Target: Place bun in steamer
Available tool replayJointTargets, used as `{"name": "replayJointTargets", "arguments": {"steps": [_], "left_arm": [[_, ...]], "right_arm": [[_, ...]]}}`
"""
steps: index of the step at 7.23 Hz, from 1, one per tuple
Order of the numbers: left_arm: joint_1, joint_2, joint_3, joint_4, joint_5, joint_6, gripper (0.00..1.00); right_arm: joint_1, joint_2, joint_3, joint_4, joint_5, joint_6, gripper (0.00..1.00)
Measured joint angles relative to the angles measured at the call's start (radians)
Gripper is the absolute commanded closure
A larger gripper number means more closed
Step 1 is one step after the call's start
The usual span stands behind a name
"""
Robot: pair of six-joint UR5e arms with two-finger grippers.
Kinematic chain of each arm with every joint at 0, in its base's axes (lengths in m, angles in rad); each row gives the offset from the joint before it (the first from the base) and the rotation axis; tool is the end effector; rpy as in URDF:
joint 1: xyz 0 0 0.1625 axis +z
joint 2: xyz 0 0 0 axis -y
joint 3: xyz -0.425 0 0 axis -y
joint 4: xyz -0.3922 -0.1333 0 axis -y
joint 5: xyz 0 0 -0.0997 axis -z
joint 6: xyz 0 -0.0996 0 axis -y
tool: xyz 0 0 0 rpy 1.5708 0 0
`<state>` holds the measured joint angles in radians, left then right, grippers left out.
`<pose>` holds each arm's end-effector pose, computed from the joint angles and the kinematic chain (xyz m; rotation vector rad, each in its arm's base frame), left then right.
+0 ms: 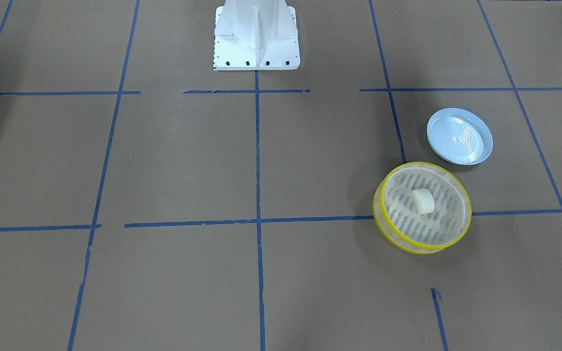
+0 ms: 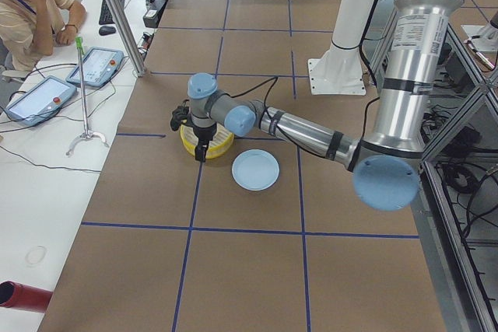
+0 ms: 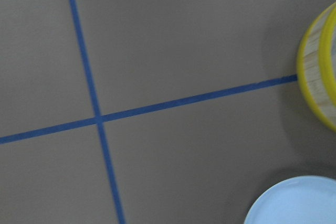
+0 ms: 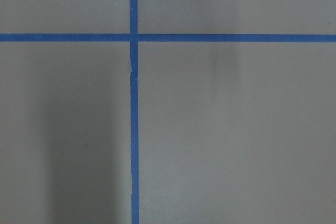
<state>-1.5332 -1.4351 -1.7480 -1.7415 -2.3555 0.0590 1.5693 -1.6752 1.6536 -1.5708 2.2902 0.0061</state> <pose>-0.0461 -0.4487 0.6152 0.2098 0.7803 0.1745 0.0670 -0.4460 0.6707 -0.0234 -0.7193 0.0122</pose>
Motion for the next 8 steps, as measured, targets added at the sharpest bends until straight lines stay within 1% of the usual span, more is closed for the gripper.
{"name": "replayJointTargets", "arguments": {"steps": [1,2,5,7,8], "left_arm": [[-0.078,0.032,0.037,0.004,-0.024,0.104,0.00],[-0.120,0.044,0.063,0.018,-0.037,0.152,0.00],[-0.150,-0.001,0.074,0.156,-0.058,0.162,0.00],[-0.149,-0.011,0.071,0.164,-0.058,0.097,0.00],[-0.148,-0.002,0.070,0.154,-0.054,0.127,0.00]], "right_arm": [[0.000,0.000,0.000,0.000,0.000,0.000,0.00],[0.000,0.000,0.000,0.000,0.000,0.000,0.00],[0.000,0.000,0.000,0.000,0.000,0.000,0.00],[0.000,0.000,0.000,0.000,0.000,0.000,0.00],[0.000,0.000,0.000,0.000,0.000,0.000,0.00]]}}
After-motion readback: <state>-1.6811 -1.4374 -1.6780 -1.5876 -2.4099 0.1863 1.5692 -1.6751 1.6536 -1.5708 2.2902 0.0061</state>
